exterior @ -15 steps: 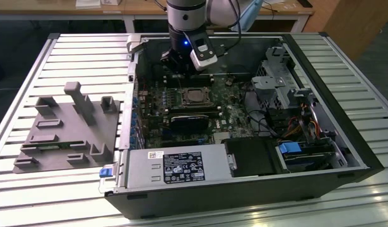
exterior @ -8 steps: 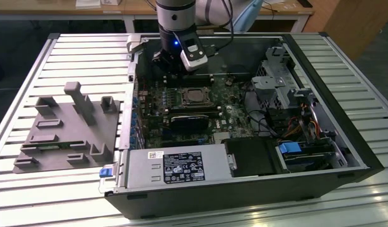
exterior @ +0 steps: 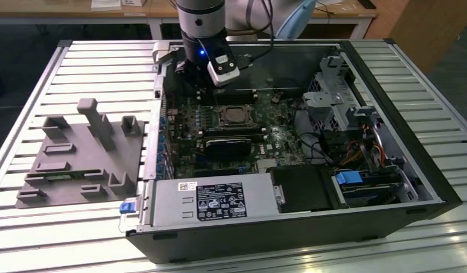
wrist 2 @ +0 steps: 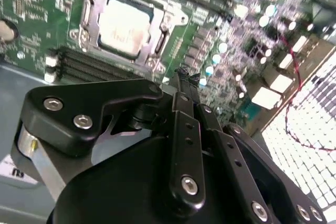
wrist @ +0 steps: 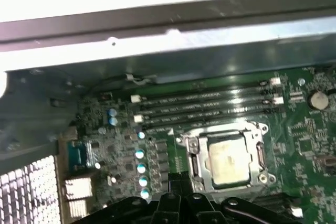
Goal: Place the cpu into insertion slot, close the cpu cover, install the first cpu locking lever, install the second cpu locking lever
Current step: 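Install the first cpu locking lever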
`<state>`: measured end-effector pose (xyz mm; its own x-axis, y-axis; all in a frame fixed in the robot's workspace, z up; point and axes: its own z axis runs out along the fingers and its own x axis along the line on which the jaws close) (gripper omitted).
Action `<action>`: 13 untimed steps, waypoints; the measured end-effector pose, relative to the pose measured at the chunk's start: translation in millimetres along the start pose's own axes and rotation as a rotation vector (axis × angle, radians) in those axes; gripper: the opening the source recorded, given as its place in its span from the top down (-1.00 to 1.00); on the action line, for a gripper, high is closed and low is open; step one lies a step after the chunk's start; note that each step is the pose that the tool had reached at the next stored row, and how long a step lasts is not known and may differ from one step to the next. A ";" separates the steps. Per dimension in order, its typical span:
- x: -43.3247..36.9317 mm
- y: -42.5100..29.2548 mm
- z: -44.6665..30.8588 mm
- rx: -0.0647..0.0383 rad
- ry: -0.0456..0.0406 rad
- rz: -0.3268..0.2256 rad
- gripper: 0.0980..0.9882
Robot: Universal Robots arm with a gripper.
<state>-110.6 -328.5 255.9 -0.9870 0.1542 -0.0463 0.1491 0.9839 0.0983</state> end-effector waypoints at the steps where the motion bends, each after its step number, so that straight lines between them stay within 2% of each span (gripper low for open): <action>1: 1.1 -0.2 -0.1 -0.014 0.0016 0.000 0.99; 7: 6.7 -1.0 -0.2 -0.100 0.0115 0.003 0.99; 9: 8.3 -1.3 -0.2 -0.124 0.0142 0.004 0.99; 10: 8.8 -1.4 -0.1 -0.133 0.0151 0.004 0.99; 11: 9.0 -1.4 -0.2 -0.136 0.0156 0.004 0.99; 13: 9.1 -1.4 -0.2 -0.137 0.0157 0.004 0.99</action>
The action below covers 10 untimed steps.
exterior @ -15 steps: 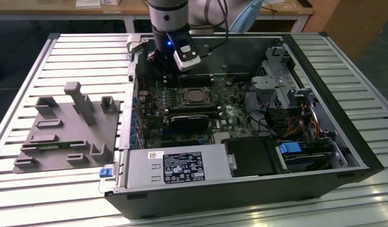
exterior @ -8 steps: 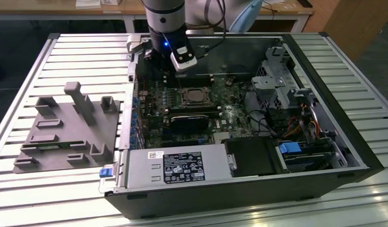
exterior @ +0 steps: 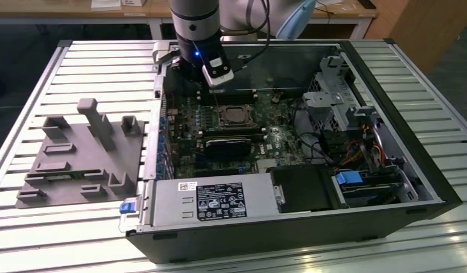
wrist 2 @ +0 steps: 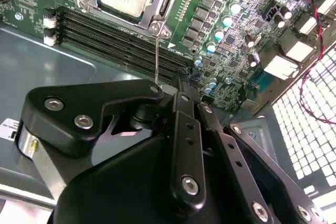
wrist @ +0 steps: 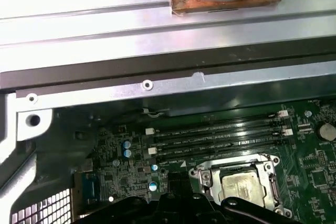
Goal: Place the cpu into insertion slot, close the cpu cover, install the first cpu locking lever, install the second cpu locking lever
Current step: 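Install the first cpu locking lever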
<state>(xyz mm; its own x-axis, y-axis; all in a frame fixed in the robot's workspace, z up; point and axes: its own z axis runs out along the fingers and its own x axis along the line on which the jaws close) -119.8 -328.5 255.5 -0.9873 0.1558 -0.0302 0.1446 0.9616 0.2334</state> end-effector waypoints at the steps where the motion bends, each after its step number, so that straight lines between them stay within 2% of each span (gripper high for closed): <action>1: 0.0 0.0 0.0 0.000 0.0000 0.000 0.99; 2: 0.2 -0.2 0.5 -0.001 -0.0031 -0.001 0.99; 6: 2.1 -0.9 2.4 -0.007 -0.0377 -0.009 0.99; 10: 3.5 -1.6 3.9 -0.021 -0.0521 -0.012 0.99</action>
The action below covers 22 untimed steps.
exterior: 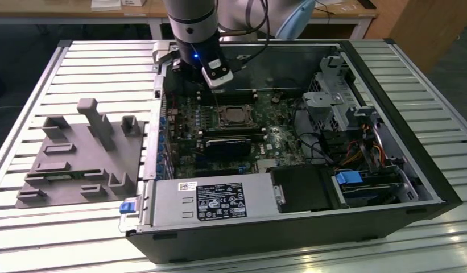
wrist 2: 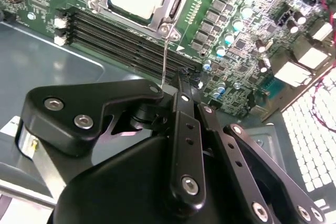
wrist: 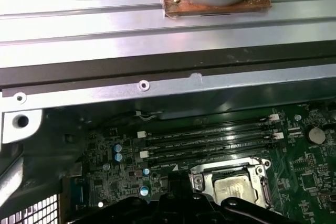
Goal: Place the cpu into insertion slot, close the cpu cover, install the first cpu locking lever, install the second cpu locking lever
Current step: 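Install the first cpu locking lever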
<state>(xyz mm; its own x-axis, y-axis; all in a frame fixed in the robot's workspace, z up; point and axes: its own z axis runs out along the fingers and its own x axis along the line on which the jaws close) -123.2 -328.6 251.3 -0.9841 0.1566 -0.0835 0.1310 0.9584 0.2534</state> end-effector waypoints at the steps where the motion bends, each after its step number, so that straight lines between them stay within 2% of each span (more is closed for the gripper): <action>1: 0.1 -0.1 0.3 -0.003 -0.0021 0.000 0.99; 5: 0.1 -0.3 1.3 -0.009 -0.0106 -0.002 0.99; 10: -4.5 0.2 2.2 -0.009 -0.0123 -0.002 0.99; 22: -33.8 3.3 6.3 -0.009 -0.0121 -0.002 0.99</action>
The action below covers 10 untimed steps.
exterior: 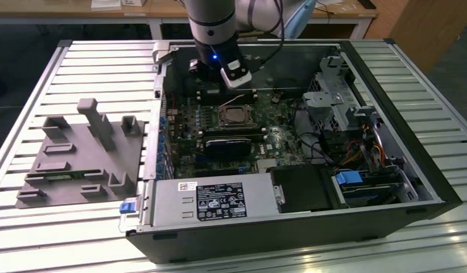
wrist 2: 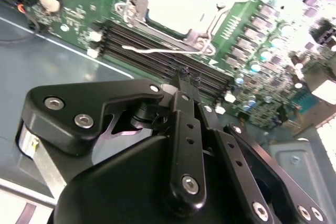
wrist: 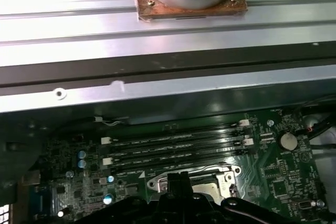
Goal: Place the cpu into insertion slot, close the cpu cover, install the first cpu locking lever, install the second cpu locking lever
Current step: 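Install the first cpu locking lever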
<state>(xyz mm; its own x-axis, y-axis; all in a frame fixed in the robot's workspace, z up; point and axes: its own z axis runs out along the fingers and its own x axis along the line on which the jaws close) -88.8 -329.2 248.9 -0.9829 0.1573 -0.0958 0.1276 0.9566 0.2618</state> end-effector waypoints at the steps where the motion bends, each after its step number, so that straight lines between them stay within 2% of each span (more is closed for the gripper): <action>1: -2.3 0.2 0.4 0.000 0.0000 0.000 0.99; 6: -19.3 1.9 3.0 0.000 -0.0001 0.000 0.99; 10: -21.7 2.2 3.5 0.000 0.0000 0.000 0.99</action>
<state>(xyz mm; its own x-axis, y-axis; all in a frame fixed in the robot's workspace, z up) -66.7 -329.7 248.1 -0.9829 0.1571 -0.0959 0.1274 0.9566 0.2620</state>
